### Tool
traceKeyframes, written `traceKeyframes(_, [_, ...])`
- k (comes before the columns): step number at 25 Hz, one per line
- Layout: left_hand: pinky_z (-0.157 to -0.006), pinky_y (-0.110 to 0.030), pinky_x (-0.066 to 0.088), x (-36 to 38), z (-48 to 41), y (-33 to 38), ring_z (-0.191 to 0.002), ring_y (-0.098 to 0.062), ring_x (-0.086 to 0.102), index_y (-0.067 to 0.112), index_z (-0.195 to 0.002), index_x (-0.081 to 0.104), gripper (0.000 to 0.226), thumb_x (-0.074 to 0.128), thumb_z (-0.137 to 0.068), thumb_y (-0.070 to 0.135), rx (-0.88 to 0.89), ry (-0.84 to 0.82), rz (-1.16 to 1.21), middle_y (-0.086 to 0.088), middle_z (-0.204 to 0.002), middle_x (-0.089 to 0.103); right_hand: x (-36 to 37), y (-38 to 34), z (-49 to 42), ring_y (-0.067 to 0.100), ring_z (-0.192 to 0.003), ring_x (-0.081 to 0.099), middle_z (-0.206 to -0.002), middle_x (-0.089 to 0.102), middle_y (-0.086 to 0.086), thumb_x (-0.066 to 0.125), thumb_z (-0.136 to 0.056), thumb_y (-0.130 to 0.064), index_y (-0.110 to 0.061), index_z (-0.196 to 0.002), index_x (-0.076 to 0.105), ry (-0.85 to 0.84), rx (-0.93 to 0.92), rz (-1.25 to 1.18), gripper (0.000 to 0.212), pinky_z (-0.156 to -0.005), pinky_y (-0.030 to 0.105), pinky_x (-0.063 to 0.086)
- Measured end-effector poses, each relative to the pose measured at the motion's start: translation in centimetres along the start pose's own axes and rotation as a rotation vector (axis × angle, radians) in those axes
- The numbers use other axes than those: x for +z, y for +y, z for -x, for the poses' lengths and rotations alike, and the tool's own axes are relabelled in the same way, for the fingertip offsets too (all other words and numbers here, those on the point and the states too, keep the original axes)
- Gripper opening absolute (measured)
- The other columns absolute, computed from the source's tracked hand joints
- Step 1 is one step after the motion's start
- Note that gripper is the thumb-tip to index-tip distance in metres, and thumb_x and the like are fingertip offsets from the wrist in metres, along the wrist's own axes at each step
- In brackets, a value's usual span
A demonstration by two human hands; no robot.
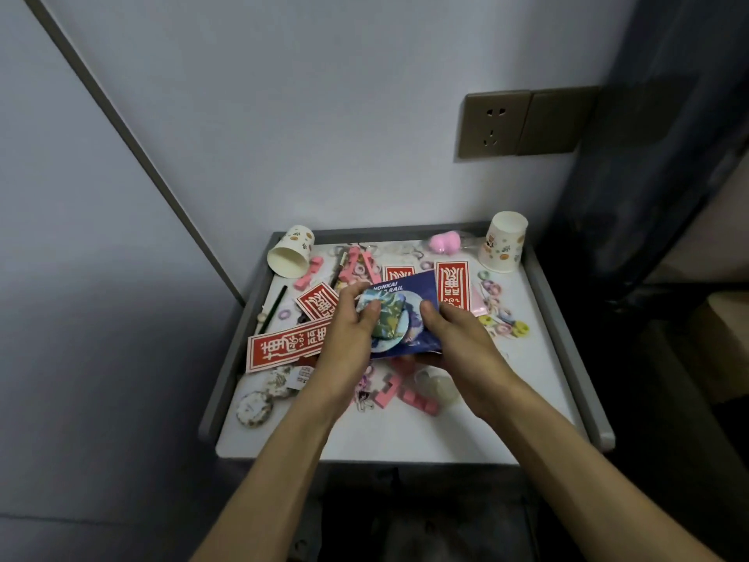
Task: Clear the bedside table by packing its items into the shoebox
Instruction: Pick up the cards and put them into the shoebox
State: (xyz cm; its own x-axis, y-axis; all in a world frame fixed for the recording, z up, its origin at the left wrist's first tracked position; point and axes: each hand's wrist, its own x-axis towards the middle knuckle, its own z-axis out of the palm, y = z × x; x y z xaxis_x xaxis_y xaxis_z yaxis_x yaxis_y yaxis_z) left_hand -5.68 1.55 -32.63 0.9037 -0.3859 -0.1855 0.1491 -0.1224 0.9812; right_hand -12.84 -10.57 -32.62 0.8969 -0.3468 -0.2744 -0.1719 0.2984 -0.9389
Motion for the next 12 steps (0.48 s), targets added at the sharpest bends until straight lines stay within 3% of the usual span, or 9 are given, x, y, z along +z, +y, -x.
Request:
traceKeyframes(5, [-0.098, -0.048, 0.051, 1.5, -0.1, 0.1, -0.121, -0.025, 0.056, 0.017, -0.132, 0.051, 0.028, 0.043, -0.105, 0.017, 0.075, 0.054, -0.108, -0.009, -0.133, 0.051, 0.8, 0.5, -0.2, 0.013, -0.09, 0.072, -0.097, 0.075, -0.002, 0.066, -0.09, -0.023, -0.019, -0.11, 0.068, -0.056, -0.02, 0.004, 0.02, -0.073, 0.023, 0.057])
traceKeyframes(7, [-0.094, -0.04, 0.055, 1.2, -0.1, 0.1, -0.121, -0.022, 0.055, 0.017, -0.132, 0.054, 0.029, 0.043, -0.105, 0.016, 0.064, 0.067, -0.101, -0.005, -0.136, 0.046, 0.8, 0.5, -0.6, 0.016, -0.087, 0.073, -0.093, 0.076, 0.002, 0.066, -0.089, -0.017, -0.014, -0.106, 0.069, -0.021, 0.012, -0.04, 0.018, -0.069, 0.023, 0.057])
traceKeyframes(9, [-0.078, -0.024, 0.055, -0.8, -0.1, 0.0, -0.115, -0.013, 0.057, 0.022, -0.132, 0.055, 0.03, 0.044, -0.105, 0.022, 0.057, 0.066, -0.124, -0.001, -0.137, 0.047, 0.9, 0.4, -0.9, 0.019, -0.081, 0.073, -0.09, 0.076, 0.007, 0.066, -0.087, -0.011, -0.007, -0.103, 0.07, 0.007, 0.066, -0.106, 0.016, -0.061, 0.022, 0.055])
traceKeyframes(10, [-0.073, -0.019, 0.051, -2.4, -0.1, -0.1, -0.11, -0.006, 0.057, 0.023, -0.133, 0.055, 0.03, 0.045, -0.104, 0.026, 0.074, 0.07, -0.216, 0.0, -0.136, 0.051, 0.8, 0.4, -0.9, 0.019, -0.078, 0.074, -0.089, 0.076, 0.008, 0.065, -0.087, -0.011, -0.005, -0.101, 0.069, 0.019, 0.091, -0.134, 0.016, -0.059, 0.022, 0.055])
traceKeyframes(12, [-0.072, -0.019, 0.046, -6.2, -0.4, -0.3, -0.099, 0.0, 0.056, 0.022, -0.131, 0.055, 0.033, 0.055, -0.099, 0.031, 0.085, 0.061, -0.625, -0.001, -0.132, 0.058, 0.6, 0.3, -1.0, 0.02, -0.074, 0.073, -0.089, 0.076, 0.011, 0.066, -0.087, -0.014, -0.003, -0.101, 0.069, 0.036, 0.128, -0.158, 0.018, -0.06, 0.026, 0.056])
